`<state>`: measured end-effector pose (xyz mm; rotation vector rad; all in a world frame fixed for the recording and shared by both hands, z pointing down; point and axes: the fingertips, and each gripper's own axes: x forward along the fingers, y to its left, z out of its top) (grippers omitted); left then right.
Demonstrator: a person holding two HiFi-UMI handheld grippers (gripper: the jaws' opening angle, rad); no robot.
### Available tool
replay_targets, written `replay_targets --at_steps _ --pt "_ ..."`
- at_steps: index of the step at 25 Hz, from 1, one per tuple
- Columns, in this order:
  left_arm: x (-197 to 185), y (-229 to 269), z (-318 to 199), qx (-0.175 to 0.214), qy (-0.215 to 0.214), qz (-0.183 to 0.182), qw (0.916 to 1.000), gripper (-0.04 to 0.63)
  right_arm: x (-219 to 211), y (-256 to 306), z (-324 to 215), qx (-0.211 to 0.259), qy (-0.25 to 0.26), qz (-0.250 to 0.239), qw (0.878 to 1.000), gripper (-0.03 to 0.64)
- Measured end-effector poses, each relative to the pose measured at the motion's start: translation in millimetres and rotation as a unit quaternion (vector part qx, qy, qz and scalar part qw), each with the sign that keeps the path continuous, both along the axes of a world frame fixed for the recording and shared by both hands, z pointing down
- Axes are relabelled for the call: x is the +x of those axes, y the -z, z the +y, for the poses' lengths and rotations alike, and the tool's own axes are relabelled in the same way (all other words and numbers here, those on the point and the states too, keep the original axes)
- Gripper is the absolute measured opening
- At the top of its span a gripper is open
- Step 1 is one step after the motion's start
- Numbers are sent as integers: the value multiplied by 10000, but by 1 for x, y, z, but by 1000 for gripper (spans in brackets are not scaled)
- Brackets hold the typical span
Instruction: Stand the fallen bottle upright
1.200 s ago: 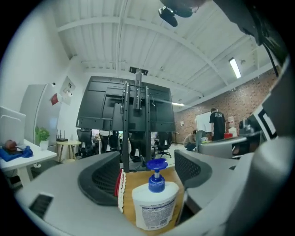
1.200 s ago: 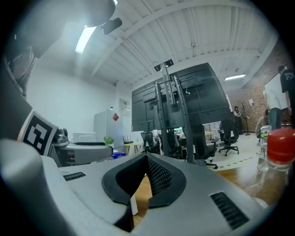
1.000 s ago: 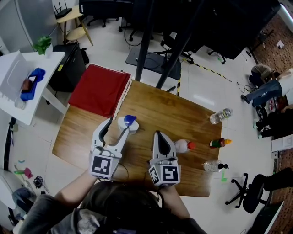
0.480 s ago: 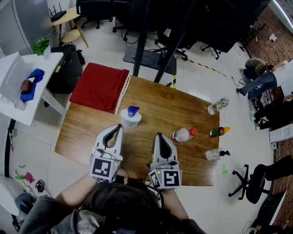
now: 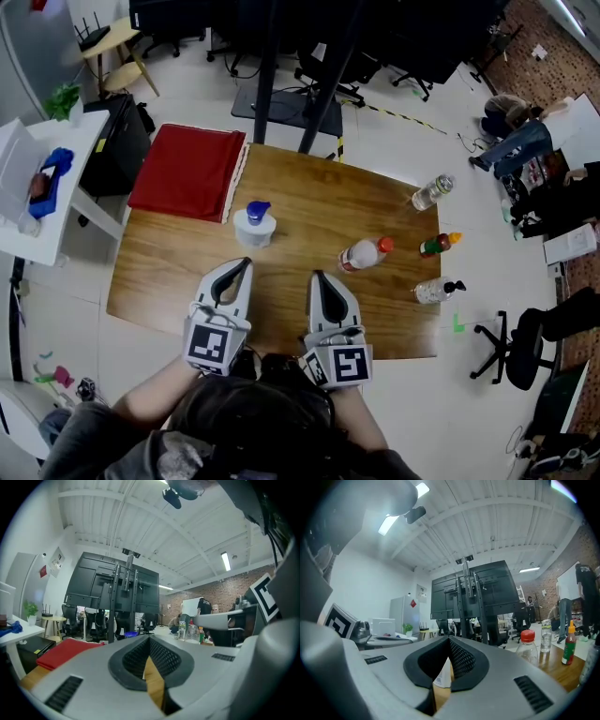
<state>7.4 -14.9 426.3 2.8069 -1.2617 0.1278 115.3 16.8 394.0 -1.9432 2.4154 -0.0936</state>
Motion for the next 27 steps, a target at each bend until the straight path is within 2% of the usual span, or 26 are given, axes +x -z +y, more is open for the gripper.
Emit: replay_targets --at_steps 7,15,27 --pt "17 6 10 93 155 1 9998 8 10 -2 13 -105 134 162 9997 -2" --pt "39 13 25 17 260 -5 9997 8 25 10 26 -63 401 243 9989 -2" --pt "65 23 38 56 287 5 9996 8 47 7 38 -132 342 73 9993 -2"
